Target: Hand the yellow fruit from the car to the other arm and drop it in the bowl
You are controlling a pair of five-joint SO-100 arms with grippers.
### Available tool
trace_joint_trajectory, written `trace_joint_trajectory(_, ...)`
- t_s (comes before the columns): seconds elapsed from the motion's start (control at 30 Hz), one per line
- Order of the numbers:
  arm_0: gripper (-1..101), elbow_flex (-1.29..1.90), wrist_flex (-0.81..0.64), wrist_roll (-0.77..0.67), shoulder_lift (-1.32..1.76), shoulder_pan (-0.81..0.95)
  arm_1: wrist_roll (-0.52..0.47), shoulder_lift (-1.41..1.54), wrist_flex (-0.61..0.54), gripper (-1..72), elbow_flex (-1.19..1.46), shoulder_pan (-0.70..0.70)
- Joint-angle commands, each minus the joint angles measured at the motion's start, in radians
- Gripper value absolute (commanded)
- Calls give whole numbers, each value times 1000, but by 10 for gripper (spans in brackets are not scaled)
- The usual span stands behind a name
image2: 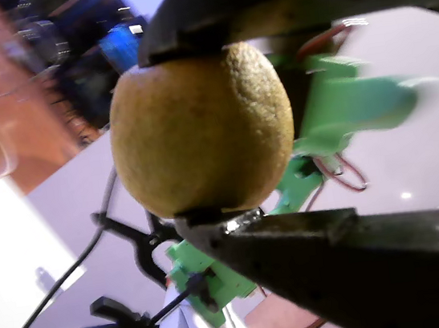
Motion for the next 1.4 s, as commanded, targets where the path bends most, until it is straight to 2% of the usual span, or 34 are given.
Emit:
trace_joint_trajectory(0.0,-1,-21,-32,-8,18,-5,21,29,15,355,3,20)
trace_joint_trajectory(0.67,-1,-21,-32,-8,17,-5,-20,-57,-94,355,-49,80)
trace_joint_trajectory(0.97,-1,-31,-35,-8,12,-11,-21,-49,-110,302,-61,84)
trace_joint_trajectory(1.07,-1,-31,-35,-8,12,-11,-11,-49,-120,219,-61,84)
trace_joint_trajectory(1.13,-1,-31,-35,-8,12,-11,8,-49,-123,83,-60,80)
trace_joint_trajectory(1.17,-1,-31,-35,-8,12,-11,15,-48,-120,42,-60,78)
trace_joint_trajectory(1.37,-1,-31,-34,-8,12,-11,20,-43,-115,11,-60,80)
